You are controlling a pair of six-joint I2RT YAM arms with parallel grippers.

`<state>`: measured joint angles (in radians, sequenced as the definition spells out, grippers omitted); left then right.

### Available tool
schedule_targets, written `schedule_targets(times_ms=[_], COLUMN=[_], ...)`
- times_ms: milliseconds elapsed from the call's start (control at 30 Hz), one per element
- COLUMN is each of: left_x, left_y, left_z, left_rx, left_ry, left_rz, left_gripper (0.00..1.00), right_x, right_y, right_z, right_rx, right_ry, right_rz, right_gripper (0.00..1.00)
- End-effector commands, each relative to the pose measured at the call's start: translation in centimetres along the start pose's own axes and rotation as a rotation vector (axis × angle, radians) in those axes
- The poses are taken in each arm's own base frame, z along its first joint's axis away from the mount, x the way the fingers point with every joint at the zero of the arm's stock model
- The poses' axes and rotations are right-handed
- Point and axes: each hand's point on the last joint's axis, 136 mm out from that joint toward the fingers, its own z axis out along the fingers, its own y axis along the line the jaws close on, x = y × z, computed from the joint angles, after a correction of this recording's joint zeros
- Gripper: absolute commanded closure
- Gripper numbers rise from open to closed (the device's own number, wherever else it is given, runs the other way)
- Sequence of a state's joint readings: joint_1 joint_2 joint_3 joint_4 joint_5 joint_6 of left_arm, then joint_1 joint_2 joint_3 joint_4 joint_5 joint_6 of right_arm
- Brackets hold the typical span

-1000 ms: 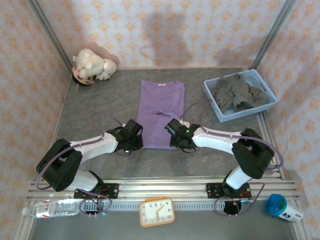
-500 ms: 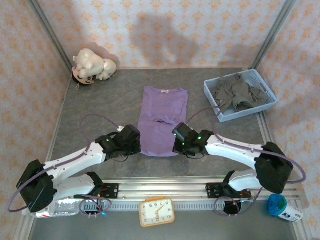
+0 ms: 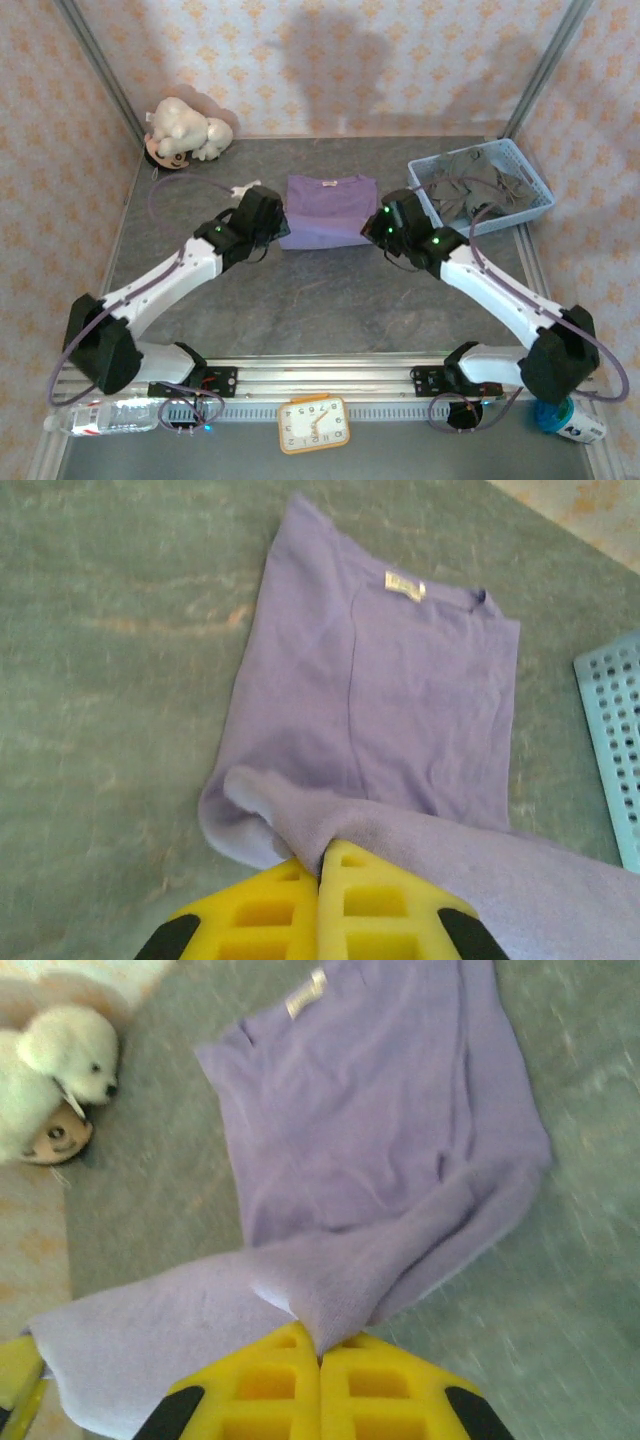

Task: Fold and stack the mixed laundry pile

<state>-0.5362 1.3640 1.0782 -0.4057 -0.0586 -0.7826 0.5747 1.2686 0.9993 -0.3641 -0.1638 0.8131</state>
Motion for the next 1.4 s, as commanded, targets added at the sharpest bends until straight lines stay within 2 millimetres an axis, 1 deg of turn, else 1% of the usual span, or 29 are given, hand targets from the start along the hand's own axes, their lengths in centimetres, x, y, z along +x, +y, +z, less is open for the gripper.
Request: schedule_targets(times_ms=[0, 33, 100, 167, 200, 233, 267, 300, 333, 367, 400, 433, 467, 500, 600, 733, 800, 833, 900, 933, 967, 1033, 1067, 1100, 1167, 1233, 1300, 1367], left_x=[-4.8, -5.8, -7.8, -9.7, -10.6, -11.4, -11.5, -12.2, -12.0, -12.2, -12.2, -12.1, -12.1, -12.1, -12.2, -10.7, -9.5, -8.9, -7.7, -6.9, -6.2, -5.0, -4.3, -3.8, -2.4, -1.3, -0.3, 0.9], left_y=[-2.0, -2.5, -3.2, -3.9, -3.9, -4.2, -3.6, -3.6, -3.2, -3.5, -3.9, -4.2, -4.5, -4.5, -4.9, -5.7, -6.0, -6.1, -6.2, -6.0, -5.8, -5.0, -4.6, -4.2, -3.1, -1.7, -0.2, 1.2], left_z=[1.7, 2.5, 4.8, 7.3, 8.8, 10.1, 12.5, 13.9, 15.3, 16.2, 16.8, 17.0, 17.0, 17.0, 15.9, 14.9, 14.5, 14.2, 14.0, 14.1, 14.2, 15.0, 15.5, 16.1, 17.5, 18.7, 19.8, 20.8], left_rx=[0.014, 0.015, 0.003, -0.002, -0.028, -0.039, -0.083, -0.11, -0.136, -0.147, -0.142, -0.134, -0.123, -0.116, -0.066, 0.019, 0.052, 0.067, 0.093, 0.099, 0.1, 0.087, 0.08, 0.072, 0.04, -0.008, -0.059, -0.1], left_ry=[-0.112, -0.121, -0.128, -0.118, -0.115, -0.109, -0.076, -0.04, 0.007, 0.036, 0.055, 0.064, 0.064, 0.06, 0.036, 0.065, 0.086, 0.093, 0.106, 0.113, 0.117, 0.126, 0.138, 0.152, 0.185, 0.203, 0.227, 0.255], left_rz=[0.021, 0.015, 0.012, 0.008, 0.013, 0.021, 0.031, 0.025, 0.019, 0.019, 0.033, 0.039, 0.038, 0.037, 0.032, 0.025, 0.033, 0.036, 0.032, 0.027, 0.022, 0.013, 0.005, -0.001, -0.003, 0.003, 0.012, 0.012], left_gripper=[1.0, 1.0, 1.0, 1.0, 1.0, 1.0, 0.95, 0.52, 0.26, 0.02, 0.0, 0.0, 0.0, 0.0, 0.0, 0.03, 0.08, 0.13, 0.29, 0.43, 0.55, 0.71, 0.77, 0.79, 0.8, 0.8, 0.79, 0.79], right_x=[-4.5, -5.5, -7.8, -10.3, -11.9, -13.4, -15.0, -16.3, -17.1, -17.8, -18.2, -18.3, -18.2, -18.0, -16.9, -14.5, -13.2, -12.5, -11.1, -10.3, -9.6, -8.4, -7.9, -7.7, -7.5, -7.4, -7.3, -6.7], right_y=[2.6, 2.9, 3.3, 3.2, 2.7, 2.0, 1.6, 1.0, 0.6, 0.3, 0.4, 0.6, 1.1, 1.4, 1.3, 1.3, 1.7, 1.9, 2.4, 2.6, 2.9, 2.5, 2.0, 1.4, -0.2, -2.2, -4.0, -5.9], right_z=[1.8, 2.5, 4.5, 6.6, 7.9, 9.1, 10.7, 12.5, 13.6, 14.5, 15.3, 15.5, 15.5, 15.4, 15.2, 15.4, 15.7, 15.9, 16.4, 16.8, 17.3, 18.7, 19.6, 20.3, 21.6, 22.4, 22.9, 23.3], right_rx=[-0.06, -0.058, -0.056, -0.041, -0.023, 0.002, 0.011, 0.018, 0.038, 0.048, 0.041, 0.028, 0.008, -0.001, -0.001, -0.018, -0.031, -0.041, -0.056, -0.065, -0.078, -0.071, -0.056, -0.041, 0.0, 0.062, 0.097, 0.125], right_ry=[-0.1, -0.111, -0.135, -0.16, -0.19, -0.219, -0.233, -0.226, -0.206, -0.181, -0.17, -0.166, -0.161, -0.159, -0.132, -0.077, -0.04, -0.021, 0.004, 0.02, 0.037, 0.071, 0.085, 0.09, 0.078, 0.065, 0.066, 0.074], right_rz=[-0.001, 0.008, 0.02, 0.045, 0.054, 0.073, 0.087, 0.099, 0.125, 0.143, 0.145, 0.137, 0.115, 0.096, 0.043, 0.001, -0.016, -0.024, -0.038, -0.042, -0.045, -0.038, -0.02, -0.003, 0.01, 0.018, 0.045, 0.072], right_gripper=[1.0, 1.0, 1.0, 1.0, 1.0, 0.83, 0.57, 0.43, 0.39, 0.38, 0.36, 0.35, 0.1, 0.08, 0.1, 0.21, 0.3, 0.38, 0.62, 0.7, 0.76, 0.81, 0.82, 0.82, 0.82, 0.82, 0.82, 0.81])
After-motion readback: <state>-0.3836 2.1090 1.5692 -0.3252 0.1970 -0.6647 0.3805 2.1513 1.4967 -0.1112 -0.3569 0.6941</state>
